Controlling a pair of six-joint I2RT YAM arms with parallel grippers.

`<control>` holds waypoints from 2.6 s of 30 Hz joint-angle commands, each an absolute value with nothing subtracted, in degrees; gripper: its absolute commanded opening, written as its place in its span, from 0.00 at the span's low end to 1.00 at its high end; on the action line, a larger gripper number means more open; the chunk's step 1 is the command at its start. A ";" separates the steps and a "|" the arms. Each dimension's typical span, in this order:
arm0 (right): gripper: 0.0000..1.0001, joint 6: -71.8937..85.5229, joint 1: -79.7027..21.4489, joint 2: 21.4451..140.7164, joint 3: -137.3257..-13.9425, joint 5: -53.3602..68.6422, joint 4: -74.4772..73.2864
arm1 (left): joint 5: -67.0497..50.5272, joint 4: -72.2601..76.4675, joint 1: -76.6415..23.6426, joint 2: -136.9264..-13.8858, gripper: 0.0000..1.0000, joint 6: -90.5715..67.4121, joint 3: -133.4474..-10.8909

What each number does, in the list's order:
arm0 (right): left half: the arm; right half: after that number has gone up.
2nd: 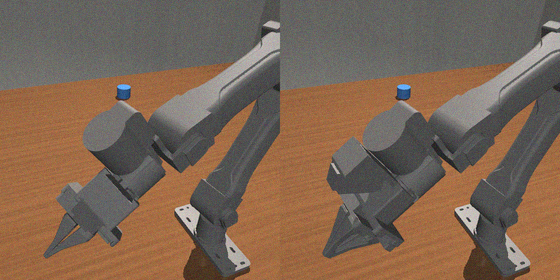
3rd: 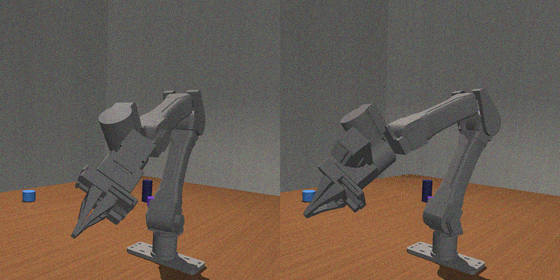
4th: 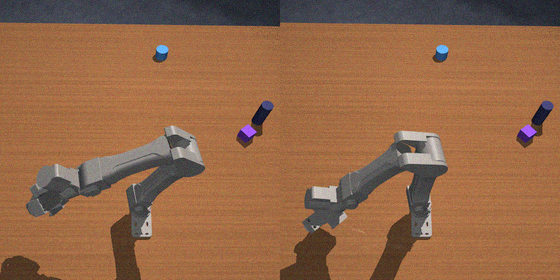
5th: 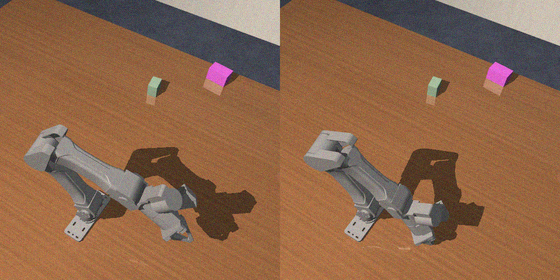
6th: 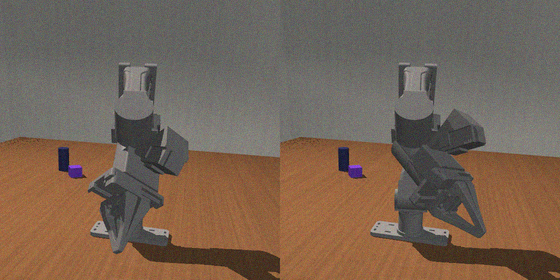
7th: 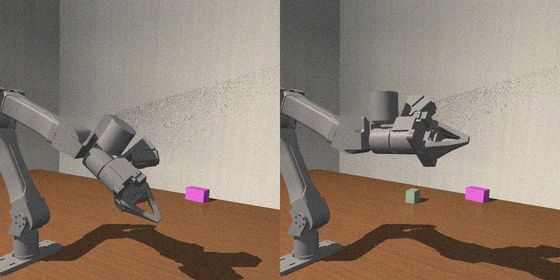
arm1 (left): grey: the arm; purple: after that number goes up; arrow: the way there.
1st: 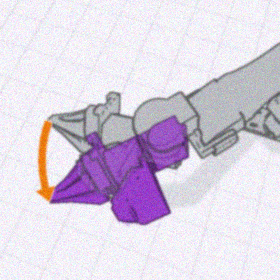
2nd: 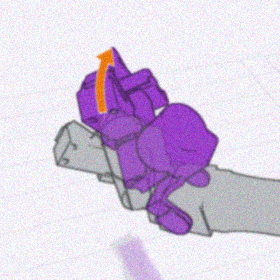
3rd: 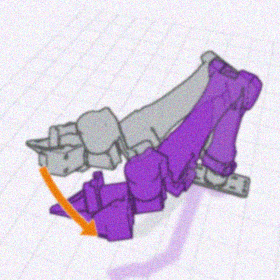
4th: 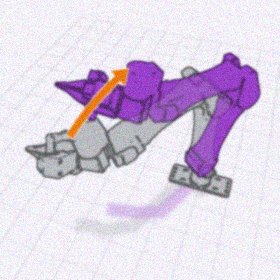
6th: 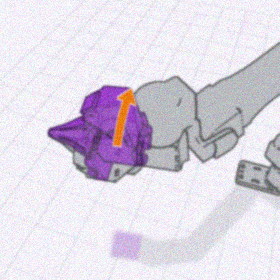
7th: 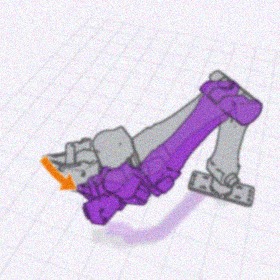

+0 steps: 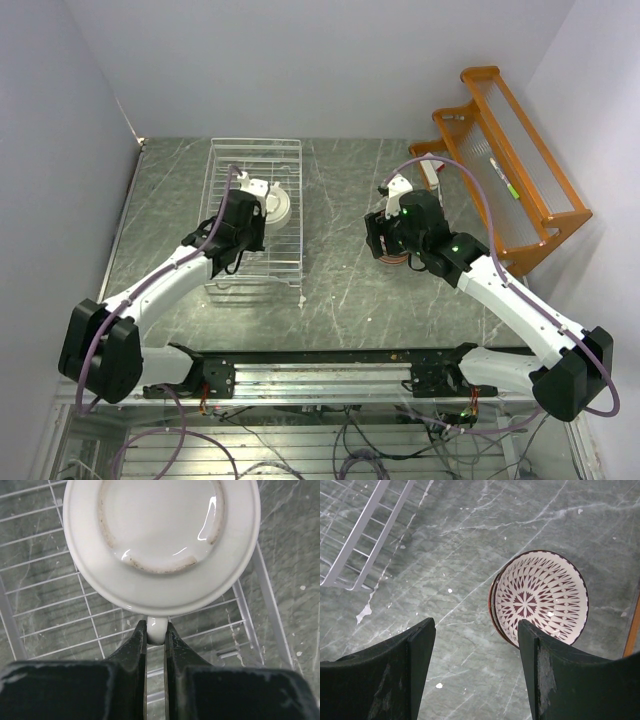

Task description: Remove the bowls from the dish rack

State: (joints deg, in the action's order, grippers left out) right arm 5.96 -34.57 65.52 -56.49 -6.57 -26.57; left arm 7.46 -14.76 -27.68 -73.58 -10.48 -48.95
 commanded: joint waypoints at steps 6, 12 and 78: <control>0.67 7.70 -34.49 64.53 -55.99 -2.35 -22.98 | 2.24 -2.08 -27.55 -66.94 0.07 -15.77 -48.06; 0.76 14.11 -34.45 63.60 -53.39 10.97 -11.97 | -5.99 7.91 -27.54 -63.10 0.07 -20.60 -42.93; 0.80 46.54 -24.87 70.01 -43.39 40.28 41.22 | -40.35 98.88 -27.48 -87.05 0.07 -76.94 -32.06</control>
